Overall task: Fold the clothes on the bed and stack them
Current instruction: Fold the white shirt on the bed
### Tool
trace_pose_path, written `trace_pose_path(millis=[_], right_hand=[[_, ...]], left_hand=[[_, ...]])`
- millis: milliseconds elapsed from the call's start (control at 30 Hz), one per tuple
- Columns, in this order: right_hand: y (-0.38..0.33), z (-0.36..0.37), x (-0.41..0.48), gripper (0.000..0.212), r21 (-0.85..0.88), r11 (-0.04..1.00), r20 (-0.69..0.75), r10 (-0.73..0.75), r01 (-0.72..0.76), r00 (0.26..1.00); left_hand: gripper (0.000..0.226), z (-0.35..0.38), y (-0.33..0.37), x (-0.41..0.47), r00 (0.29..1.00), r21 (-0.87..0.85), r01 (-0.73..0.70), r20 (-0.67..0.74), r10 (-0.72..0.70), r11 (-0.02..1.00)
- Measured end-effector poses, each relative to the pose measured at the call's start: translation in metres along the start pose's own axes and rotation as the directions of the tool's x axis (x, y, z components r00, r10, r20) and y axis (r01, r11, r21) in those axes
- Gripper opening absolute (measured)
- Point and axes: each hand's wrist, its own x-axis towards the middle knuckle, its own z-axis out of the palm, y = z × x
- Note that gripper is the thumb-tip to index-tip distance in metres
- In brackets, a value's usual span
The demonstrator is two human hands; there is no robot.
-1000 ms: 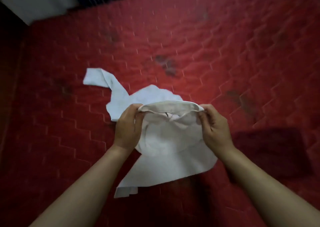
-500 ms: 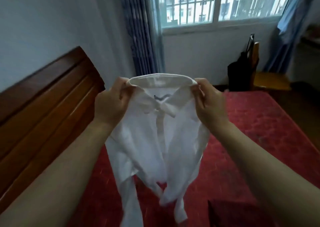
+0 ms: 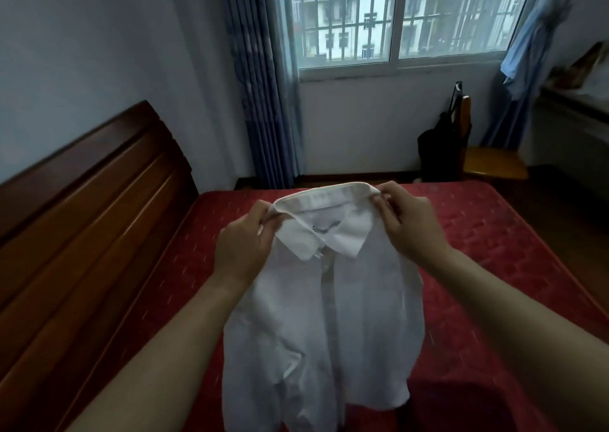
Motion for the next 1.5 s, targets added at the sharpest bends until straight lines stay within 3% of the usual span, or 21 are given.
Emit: trace_pose_path(millis=[133, 233, 300, 367, 467, 533, 600, 733, 800, 867, 967, 1067, 1167, 1233, 1367, 1500], right_hand=[[-0.014, 0.007, 0.011, 0.018, -0.035, 0.988, 0.005, 0.151, -0.151, 0.989], [-0.041, 0.006, 0.025, 0.018, -0.005, 0.973, -0.193, 0.225, -0.23, 0.955], [-0.065, 0.009, 0.033, 0.017, 0.009, 0.983, -0.284, 0.181, -0.186, 0.942], [-0.09, 0.017, 0.037, 0.018, 0.04, 0.995, -0.28, 0.097, -0.09, 0.955], [-0.11, 0.033, 0.041, 0.014, 0.084, 0.996, -0.186, 0.01, 0.006, 0.983], [-0.108, 0.04, 0.041, 0.016, 0.097, 0.994, -0.077, -0.049, 0.056, 0.996], [-0.096, 0.041, 0.035, 0.024, 0.13, 0.989, 0.009, -0.073, 0.072, 0.997], [-0.065, 0.021, 0.036, 0.038, 0.115, 0.993, -0.197, 0.034, -0.011, 0.98], [-0.062, 0.014, 0.049, 0.066, 0.127, 0.992, -0.138, 0.021, -0.003, 0.99], [-0.072, 0.014, 0.064, 0.077, 0.276, 0.961, -0.03, 0.007, 0.001, 1.0], [-0.084, 0.031, 0.066, 0.063, 0.338, 0.939, -0.072, -0.037, 0.059, 0.997], [-0.095, 0.055, 0.056, 0.046, 0.305, 0.951, -0.172, 0.007, 0.046, 0.985], [-0.104, 0.069, 0.058, 0.034, 0.259, 0.96, -0.199, -0.052, 0.104, 0.979], [-0.104, 0.069, 0.064, 0.03, 0.216, 0.97, -0.22, -0.058, 0.107, 0.974], [-0.091, 0.065, 0.056, 0.028, 0.163, 0.985, -0.16, -0.03, 0.056, 0.987], [-0.079, 0.055, 0.045, 0.032, 0.163, 0.987, -0.203, 0.036, -0.003, 0.978]], left_hand=[[0.024, 0.01, 0.004, 0.02, 0.988, -0.038, 0.137, 0.074, -0.134, 0.99], [0.027, 0.006, 0.02, 0.04, 0.964, -0.202, 0.256, -0.019, -0.265, 0.945], [0.029, 0.002, 0.03, 0.054, 0.948, -0.305, 0.272, -0.077, -0.309, 0.913], [0.029, -0.001, 0.04, 0.067, 0.946, -0.415, 0.281, -0.033, -0.323, 0.866], [0.036, 0.0, 0.048, 0.078, 0.936, -0.665, 0.34, 0.174, -0.305, 0.665], [0.043, 0.003, 0.043, 0.078, 0.918, -0.741, 0.39, 0.271, -0.288, 0.546], [0.035, 0.005, 0.028, 0.075, 0.938, -0.746, 0.347, 0.282, -0.202, 0.568], [0.016, 0.002, 0.008, 0.081, 0.96, -0.723, 0.236, 0.279, -0.039, 0.649], [0.014, -0.004, 0.011, 0.089, 0.962, -0.713, 0.188, 0.272, 0.02, 0.676], [0.015, -0.012, 0.016, 0.096, 0.968, -0.74, 0.146, 0.243, 0.058, 0.656], [0.016, -0.018, 0.021, 0.093, 0.977, -0.808, 0.118, 0.198, 0.077, 0.577], [0.018, -0.011, 0.02, 0.076, 0.987, -0.803, 0.141, 0.159, -0.02, 0.579], [0.018, -0.004, 0.006, 0.059, 0.986, -0.796, 0.164, 0.129, -0.102, 0.582], [0.018, 0.0, -0.01, 0.048, 0.981, -0.753, 0.193, 0.166, -0.101, 0.629], [0.03, 0.02, -0.04, 0.016, 0.918, -0.573, 0.311, 0.389, -0.082, 0.759], [0.037, 0.038, -0.047, -0.008, 0.903, -0.588, 0.38, 0.402, -0.15, 0.714]])
